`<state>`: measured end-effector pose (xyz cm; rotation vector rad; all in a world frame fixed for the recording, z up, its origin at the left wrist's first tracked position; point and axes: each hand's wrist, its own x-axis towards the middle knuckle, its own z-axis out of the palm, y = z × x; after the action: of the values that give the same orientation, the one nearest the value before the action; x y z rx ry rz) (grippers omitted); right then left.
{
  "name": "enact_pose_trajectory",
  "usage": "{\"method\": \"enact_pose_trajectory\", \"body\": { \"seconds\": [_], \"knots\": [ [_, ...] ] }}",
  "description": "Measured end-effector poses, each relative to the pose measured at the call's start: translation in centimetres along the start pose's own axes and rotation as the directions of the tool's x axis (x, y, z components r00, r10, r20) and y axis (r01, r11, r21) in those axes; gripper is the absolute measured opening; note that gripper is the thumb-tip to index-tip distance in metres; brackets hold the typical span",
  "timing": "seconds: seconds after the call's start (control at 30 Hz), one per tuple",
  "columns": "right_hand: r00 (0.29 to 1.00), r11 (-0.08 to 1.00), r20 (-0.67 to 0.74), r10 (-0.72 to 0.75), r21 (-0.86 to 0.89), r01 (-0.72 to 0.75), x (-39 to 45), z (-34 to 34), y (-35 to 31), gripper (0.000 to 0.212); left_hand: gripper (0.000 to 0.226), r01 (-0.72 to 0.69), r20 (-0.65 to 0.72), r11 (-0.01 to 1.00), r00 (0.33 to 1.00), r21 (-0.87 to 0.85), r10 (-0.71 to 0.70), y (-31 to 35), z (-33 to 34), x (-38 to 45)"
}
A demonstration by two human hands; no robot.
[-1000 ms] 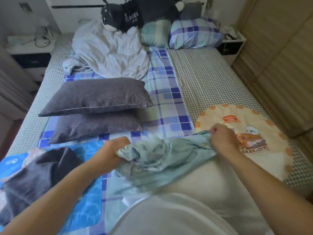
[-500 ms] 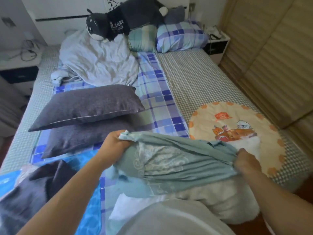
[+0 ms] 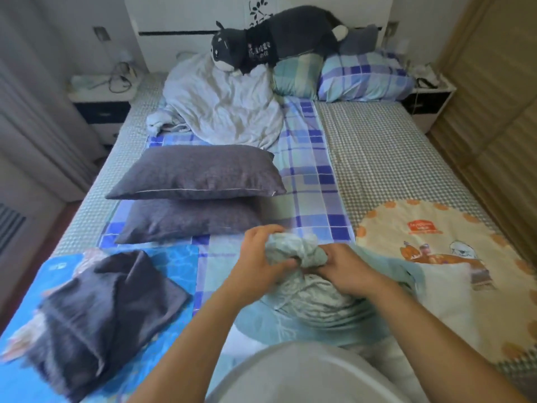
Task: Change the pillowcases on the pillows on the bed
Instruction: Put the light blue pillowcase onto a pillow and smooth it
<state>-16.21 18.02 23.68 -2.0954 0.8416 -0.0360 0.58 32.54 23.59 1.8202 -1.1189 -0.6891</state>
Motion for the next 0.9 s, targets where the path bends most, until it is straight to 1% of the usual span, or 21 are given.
{"method": "enact_pose_trajectory", "body": {
  "seconds": [0.03,0.07,0.13,0.17,0.23,0.27,0.3,0.37,0.4,0.43,0.47,0.53,0.57,0.63,0.67,0.7,0.73,0.77,0.8,0.83,0.9],
  "knots": [
    [0.998,0.994,-0.051,0.037,0.106,-0.032,-0.6,0.0,1.0,0.005,0.048,0.100,-0.104,0.994,0.989,-0.034,-0.103,-1.6,-0.7,-1.4],
    [0.992,0.975,-0.096,0.087,0.214,-0.065,-1.2,-0.3,1.9,0.005,0.040,0.220,-0.225,0.974,0.948,-0.049,-0.225,-4.0,-1.7,-2.9],
    [0.969,0.943,-0.194,0.153,0.320,-0.085,-2.0,-1.3,2.9,0.008,0.010,0.488,-0.347,0.873,0.816,-0.017,-0.463,-8.4,-3.8,-5.8],
    [0.955,0.941,-0.246,0.165,0.329,-0.078,-2.1,-1.9,3.0,0.014,0.016,0.587,-0.314,0.809,0.761,-0.038,-0.568,-9.8,-4.2,-6.8],
    [0.938,0.941,-0.304,0.165,0.333,-0.058,-1.7,-2.7,2.7,0.019,0.027,0.706,-0.080,0.670,0.672,-0.229,-0.736,-10.3,-3.3,-7.6],
    [0.943,0.946,-0.301,0.142,0.323,-0.040,-1.4,-2.8,2.1,0.019,0.029,0.733,0.030,0.628,0.657,-0.262,-0.753,-9.7,-2.4,-7.3],
    [0.953,0.952,-0.281,0.113,0.307,-0.022,-1.2,-2.8,1.7,0.020,0.033,0.728,0.076,0.643,0.674,-0.238,-0.735,-8.8,-1.4,-6.6],
    [0.971,0.960,-0.222,0.088,0.280,-0.023,-1.0,-2.4,0.9,0.021,0.045,0.711,0.030,0.687,0.698,-0.151,-0.715,-6.8,0.4,-4.3],
    [0.976,0.961,-0.197,0.092,0.274,-0.035,-1.1,-2.3,0.6,0.019,0.049,0.728,-0.006,0.672,0.678,-0.137,-0.735,-6.3,0.8,-3.2],
    [0.978,0.960,-0.189,0.091,0.280,-0.035,-1.3,-2.3,0.4,0.016,0.049,0.762,0.005,0.619,0.631,-0.191,-0.776,-6.4,1.0,-2.3],
    [0.977,0.959,-0.195,0.083,0.281,-0.026,-1.5,-2.4,0.4,0.015,0.048,0.796,0.074,0.525,0.568,-0.302,-0.819,-6.5,1.0,-1.7],
    [0.972,0.958,-0.223,0.079,0.286,-0.012,-2.0,-2.4,0.5,0.013,0.040,0.833,0.286,0.288,0.454,-0.472,-0.844,-6.7,0.8,-1.1],
    [0.965,0.960,-0.246,0.086,0.278,-0.015,-2.2,-2.5,0.6,0.012,0.035,0.822,0.320,0.260,0.459,-0.506,-0.828,-6.5,1.0,-0.9],
    [0.948,0.972,-0.295,0.117,0.228,-0.049,-2.3,-2.9,0.4,0.014,0.029,0.760,0.264,0.307,0.525,-0.572,-0.809,-6.1,1.0,-0.3],
    [0.929,0.977,-0.338,0.148,0.193,-0.086,-2.4,-3.3,0.2,0.015,0.029,0.720,0.195,0.346,0.552,-0.602,-0.810,-6.2,0.4,-0.2],
    [0.887,0.976,-0.420,0.194,0.175,-0.130,-2.4,-4.1,0.4,0.023,0.030,0.688,0.098,0.383,0.549,-0.616,-0.830,-6.7,-0.4,-0.3],
    [0.803,0.962,-0.533,0.267,0.200,-0.186,-2.2,-5.4,0.7,0.033,0.030,0.683,-0.014,0.422,0.517,-0.596,-0.856,-8.0,-1.4,-0.6],
    [0.684,0.930,-0.632,0.364,0.289,-0.228,-2.0,-6.9,1.3,0.041,0.031,0.705,-0.093,0.427,0.460,-0.566,-0.883,-9.7,-2.5,-1.5],
    [0.570,0.888,-0.684,0.454,0.396,-0.232,-1.8,-8.1,1.7,0.045,0.031,0.729,-0.103,0.387,0.404,-0.564,-0.909,-11.0,-3.2,-3.0],
    [0.499,0.854,-0.700,0.511,0.478,-0.204,-1.4,-8.9,2.0,0.048,0.029,0.720,-0.041,0.328,0.385,-0.612,-0.922,-11.7,-3.4,-4.3],
    [0.497,0.867,-0.727,0.474,0.485,-0.118,-0.3,-9.3,1.6,0.047,0.021,0.581,0.104,0.210,0.460,-0.786,-0.882,-11.6,-2.6,-4.9]
  ]
}}
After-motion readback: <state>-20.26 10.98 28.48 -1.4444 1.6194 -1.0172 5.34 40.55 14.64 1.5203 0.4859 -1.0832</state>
